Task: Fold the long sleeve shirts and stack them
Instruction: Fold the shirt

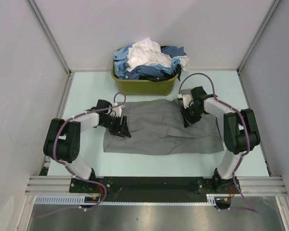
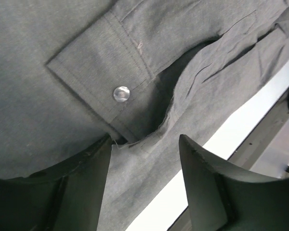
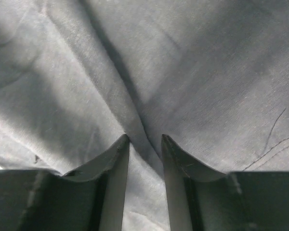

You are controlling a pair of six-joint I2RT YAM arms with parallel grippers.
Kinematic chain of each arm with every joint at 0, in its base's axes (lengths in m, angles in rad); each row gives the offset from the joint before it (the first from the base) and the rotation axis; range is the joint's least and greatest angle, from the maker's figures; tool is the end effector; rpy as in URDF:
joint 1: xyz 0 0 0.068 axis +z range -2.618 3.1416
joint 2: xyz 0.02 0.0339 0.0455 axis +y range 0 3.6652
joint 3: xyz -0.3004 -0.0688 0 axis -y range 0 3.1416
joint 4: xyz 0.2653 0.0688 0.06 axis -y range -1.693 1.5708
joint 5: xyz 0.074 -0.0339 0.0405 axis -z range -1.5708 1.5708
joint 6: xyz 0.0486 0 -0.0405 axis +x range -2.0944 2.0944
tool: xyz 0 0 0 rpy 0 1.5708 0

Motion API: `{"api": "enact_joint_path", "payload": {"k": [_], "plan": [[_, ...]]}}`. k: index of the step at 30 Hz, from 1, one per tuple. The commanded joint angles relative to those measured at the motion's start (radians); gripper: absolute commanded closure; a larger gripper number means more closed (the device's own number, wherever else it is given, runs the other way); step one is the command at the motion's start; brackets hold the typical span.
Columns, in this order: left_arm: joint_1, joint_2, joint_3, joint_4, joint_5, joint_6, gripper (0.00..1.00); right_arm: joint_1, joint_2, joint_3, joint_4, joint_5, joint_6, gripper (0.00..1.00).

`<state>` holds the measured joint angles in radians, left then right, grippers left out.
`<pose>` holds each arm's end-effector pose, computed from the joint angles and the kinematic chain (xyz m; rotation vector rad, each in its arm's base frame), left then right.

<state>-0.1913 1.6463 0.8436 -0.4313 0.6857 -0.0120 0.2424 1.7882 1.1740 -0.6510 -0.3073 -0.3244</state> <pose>0.2956 -0.0886 0.1586 0.4061 2.6823 -1.0083 0.3580 0.1037 0.1882 -0.8458 2.6657 0.4150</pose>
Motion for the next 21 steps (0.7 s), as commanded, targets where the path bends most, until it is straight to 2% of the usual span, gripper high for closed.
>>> {"api": "enact_joint_path", "payload": {"k": [1,2,5,6,10,11,17,21], "plan": [[-0.004,0.041,0.015,0.038,0.066,-0.014,0.41,-0.020,0.026,0.047,0.048,-0.013,0.027,0.70],[-0.002,0.044,0.018,0.049,0.072,-0.017,0.44,-0.034,0.033,0.056,0.050,-0.016,0.031,0.73],[-0.004,0.053,0.040,0.055,0.094,-0.023,0.62,-0.055,0.054,0.079,0.036,-0.039,0.045,0.84],[-0.004,0.050,0.051,0.052,0.103,-0.025,0.74,-0.069,0.057,0.085,0.028,-0.055,0.047,0.89],[-0.014,-0.041,0.058,0.002,0.117,0.004,0.98,-0.094,0.040,0.096,-0.015,-0.099,0.050,0.88],[-0.014,-0.064,0.055,-0.030,0.115,0.010,1.00,-0.094,0.036,0.101,-0.024,-0.105,0.050,0.82],[-0.014,-0.163,0.051,-0.196,0.031,0.113,1.00,-0.092,-0.003,0.102,-0.075,-0.098,0.042,0.63],[-0.010,-0.145,0.077,-0.250,-0.043,0.176,1.00,-0.098,-0.047,0.075,-0.119,-0.059,0.009,0.56]]}}
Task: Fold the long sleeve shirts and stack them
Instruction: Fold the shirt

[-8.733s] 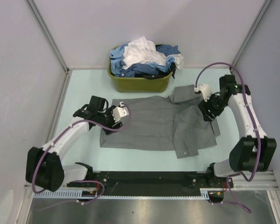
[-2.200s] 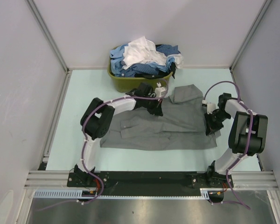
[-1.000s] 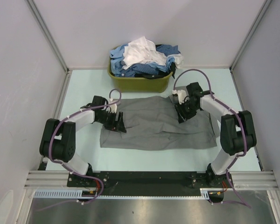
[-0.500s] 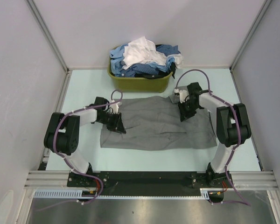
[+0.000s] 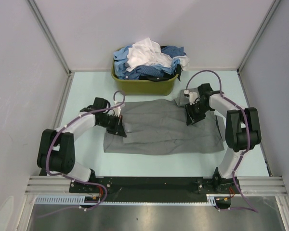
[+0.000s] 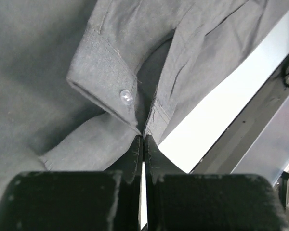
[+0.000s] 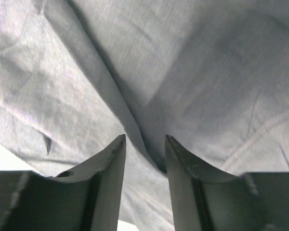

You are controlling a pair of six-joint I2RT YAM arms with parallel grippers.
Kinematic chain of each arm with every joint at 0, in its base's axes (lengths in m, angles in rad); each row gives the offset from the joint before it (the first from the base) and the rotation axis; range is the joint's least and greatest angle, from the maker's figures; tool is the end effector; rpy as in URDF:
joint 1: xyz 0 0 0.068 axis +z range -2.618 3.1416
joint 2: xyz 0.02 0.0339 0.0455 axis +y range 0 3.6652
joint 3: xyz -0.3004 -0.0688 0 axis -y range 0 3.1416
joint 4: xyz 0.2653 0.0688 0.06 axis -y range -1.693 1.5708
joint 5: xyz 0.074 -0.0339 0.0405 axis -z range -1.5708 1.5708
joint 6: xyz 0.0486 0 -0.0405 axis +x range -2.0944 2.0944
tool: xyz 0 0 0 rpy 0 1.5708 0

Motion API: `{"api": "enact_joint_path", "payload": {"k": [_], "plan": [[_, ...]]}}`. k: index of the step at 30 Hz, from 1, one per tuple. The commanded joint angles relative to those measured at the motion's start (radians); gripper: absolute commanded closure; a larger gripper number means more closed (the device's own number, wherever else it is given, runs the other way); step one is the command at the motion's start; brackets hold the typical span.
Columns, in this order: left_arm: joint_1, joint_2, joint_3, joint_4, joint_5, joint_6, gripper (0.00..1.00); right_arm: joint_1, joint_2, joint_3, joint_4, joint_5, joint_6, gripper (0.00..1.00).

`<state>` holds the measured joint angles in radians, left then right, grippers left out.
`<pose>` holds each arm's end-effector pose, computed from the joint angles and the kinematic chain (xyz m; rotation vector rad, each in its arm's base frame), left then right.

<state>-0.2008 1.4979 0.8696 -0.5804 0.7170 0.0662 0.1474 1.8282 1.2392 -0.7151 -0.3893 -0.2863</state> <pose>0.2751 -0.0886 0.2022 0.5336 2.6059 -1.0247 0.3749 0.0743 0.1918 -0.6757 2.7224 0.5254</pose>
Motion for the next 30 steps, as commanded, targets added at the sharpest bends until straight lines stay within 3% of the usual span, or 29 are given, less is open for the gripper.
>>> {"api": "enact_joint_path", "payload": {"k": [1,7,11,15,26,30], "plan": [[0.000,0.013,0.058,-0.104,-0.085,0.104,1.00,-0.006,-0.098,0.000,-0.061,0.032,-0.036,0.55],[0.001,0.108,0.080,-0.095,-0.182,0.135,0.94,-0.040,-0.153,-0.033,-0.113,0.086,-0.083,0.51],[0.006,0.101,0.094,-0.108,-0.205,0.164,0.51,-0.104,-0.176,-0.021,-0.187,0.118,-0.160,0.55],[0.024,0.012,0.109,-0.104,-0.240,0.298,0.34,-0.167,-0.230,-0.047,-0.277,0.167,-0.286,0.59],[0.031,0.067,0.056,-0.114,-0.366,0.515,0.35,-0.276,-0.101,-0.193,-0.242,0.267,-0.418,0.59],[0.050,-0.002,0.009,-0.143,-0.325,0.564,0.36,-0.282,-0.150,-0.222,-0.313,0.216,-0.471,0.62]]}}
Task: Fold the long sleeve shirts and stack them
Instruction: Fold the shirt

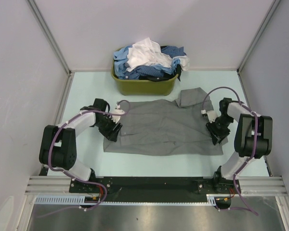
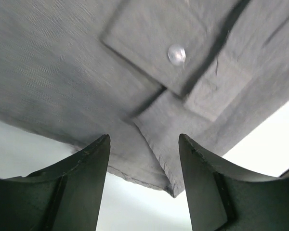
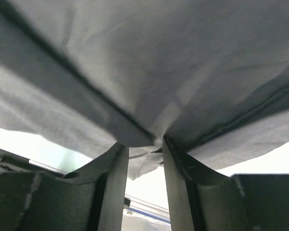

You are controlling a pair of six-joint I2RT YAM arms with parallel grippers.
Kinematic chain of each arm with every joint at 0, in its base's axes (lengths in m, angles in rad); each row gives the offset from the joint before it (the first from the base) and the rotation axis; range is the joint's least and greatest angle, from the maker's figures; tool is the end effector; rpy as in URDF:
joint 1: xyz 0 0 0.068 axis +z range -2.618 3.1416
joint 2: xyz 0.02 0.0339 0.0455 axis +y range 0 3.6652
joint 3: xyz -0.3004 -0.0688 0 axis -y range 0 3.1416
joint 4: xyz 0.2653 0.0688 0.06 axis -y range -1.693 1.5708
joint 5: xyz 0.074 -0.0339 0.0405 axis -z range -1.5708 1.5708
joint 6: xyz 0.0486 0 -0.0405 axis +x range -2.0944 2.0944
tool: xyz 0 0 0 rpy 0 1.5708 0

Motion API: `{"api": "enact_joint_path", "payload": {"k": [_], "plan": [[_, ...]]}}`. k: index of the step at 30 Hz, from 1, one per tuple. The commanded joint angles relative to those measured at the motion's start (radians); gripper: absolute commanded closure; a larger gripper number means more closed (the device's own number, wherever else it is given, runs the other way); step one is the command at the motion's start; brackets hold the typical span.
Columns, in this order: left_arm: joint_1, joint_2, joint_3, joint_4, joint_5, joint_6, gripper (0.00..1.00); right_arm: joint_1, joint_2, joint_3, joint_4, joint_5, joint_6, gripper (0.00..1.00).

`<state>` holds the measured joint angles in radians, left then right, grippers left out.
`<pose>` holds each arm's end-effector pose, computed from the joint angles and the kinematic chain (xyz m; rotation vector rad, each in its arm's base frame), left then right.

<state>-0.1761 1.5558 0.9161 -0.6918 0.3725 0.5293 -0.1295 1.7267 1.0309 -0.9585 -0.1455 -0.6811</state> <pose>0.2848 -0.0686 0.1878 1.0292 2.6119 -0.4614 0.2970 -0.0316 0.1646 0.8382 -2.9965 -0.2596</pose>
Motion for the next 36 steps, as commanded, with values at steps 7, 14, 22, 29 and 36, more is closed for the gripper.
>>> {"api": "enact_joint_path", "payload": {"k": [7,14,22,29,36], "plan": [[0.208,-0.060,0.189,0.000,0.357,0.047,0.20,-0.067,-0.096,0.363,-0.079,-0.411,0.009,0.43],[0.263,0.107,0.263,0.432,0.356,-0.345,0.10,-0.064,0.066,0.556,0.325,-0.450,0.440,0.22],[0.273,0.346,0.407,0.534,0.373,-0.512,0.23,-0.052,0.321,0.685,0.429,-0.457,0.558,0.24],[0.265,0.522,0.506,0.525,0.373,-0.547,0.31,-0.027,0.390,0.705,0.471,-0.532,0.615,0.28],[0.225,0.605,0.587,0.476,0.341,-0.534,0.39,-0.012,0.424,0.718,0.465,-0.540,0.626,0.36]]}}
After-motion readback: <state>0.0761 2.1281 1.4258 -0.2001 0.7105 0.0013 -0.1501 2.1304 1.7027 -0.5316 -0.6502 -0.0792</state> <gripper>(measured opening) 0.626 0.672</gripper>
